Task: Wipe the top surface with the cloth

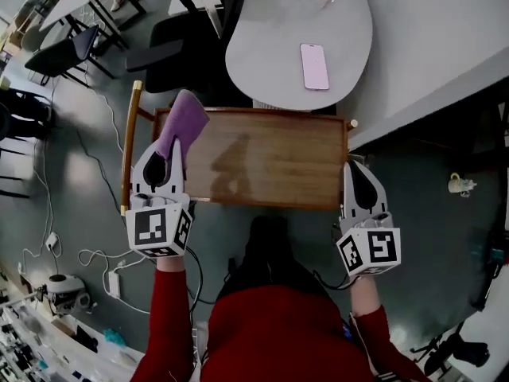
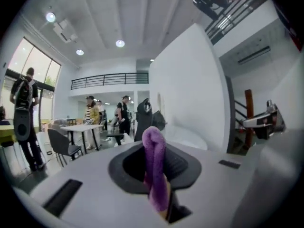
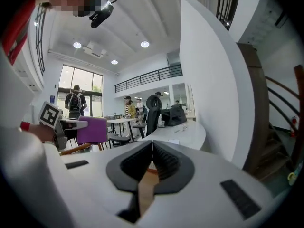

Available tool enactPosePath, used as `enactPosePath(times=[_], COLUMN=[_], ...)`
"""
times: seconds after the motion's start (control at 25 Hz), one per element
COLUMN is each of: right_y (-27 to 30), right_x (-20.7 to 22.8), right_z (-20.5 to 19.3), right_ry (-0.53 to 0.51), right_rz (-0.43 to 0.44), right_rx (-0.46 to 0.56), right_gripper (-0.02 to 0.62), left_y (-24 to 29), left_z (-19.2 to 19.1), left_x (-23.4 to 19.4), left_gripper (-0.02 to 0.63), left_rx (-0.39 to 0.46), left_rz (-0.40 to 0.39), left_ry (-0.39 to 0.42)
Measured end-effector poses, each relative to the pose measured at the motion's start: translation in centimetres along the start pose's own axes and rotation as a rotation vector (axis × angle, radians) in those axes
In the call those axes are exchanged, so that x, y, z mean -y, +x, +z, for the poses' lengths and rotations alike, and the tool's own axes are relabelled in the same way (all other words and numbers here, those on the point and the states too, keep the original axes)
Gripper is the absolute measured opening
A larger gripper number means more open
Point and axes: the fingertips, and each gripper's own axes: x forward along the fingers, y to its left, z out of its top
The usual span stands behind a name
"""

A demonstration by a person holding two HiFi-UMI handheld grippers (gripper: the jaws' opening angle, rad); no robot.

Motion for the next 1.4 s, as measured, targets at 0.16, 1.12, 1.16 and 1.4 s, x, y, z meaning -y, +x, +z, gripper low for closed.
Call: enactPosePath(times=[0.16, 1.12, 1.16, 1.4], right_y=[-1.1, -3.3, -3.3, -3.4], right_x=[0.7, -3.0, -3.2, -4.1], right_z=[1.8, 5.9, 5.9, 5.5], right_ry=[-0.008, -0.044, -0.045, -0.068], right_rz=[-0.033, 0.075, 0.079, 0.101], right_rx=[0.090, 0.231, 0.232, 0.217], right_gripper=[0.012, 0.012, 0.012, 0.012], left_y=[1.2, -3.1, -3.2, -3.6], left_z=[3.9, 4.6, 4.6, 4.6], left_x=[6.5, 18.0, 17.9, 17.2], left_gripper=[0.057, 0.057, 0.057, 0.057], left_rx=[0.119, 0.157, 0.159, 0.171], left_rz=[-0.165, -0.374, -0.370, -0.346], left_ry=[-0.005, -0.038, -0.037, -0.041])
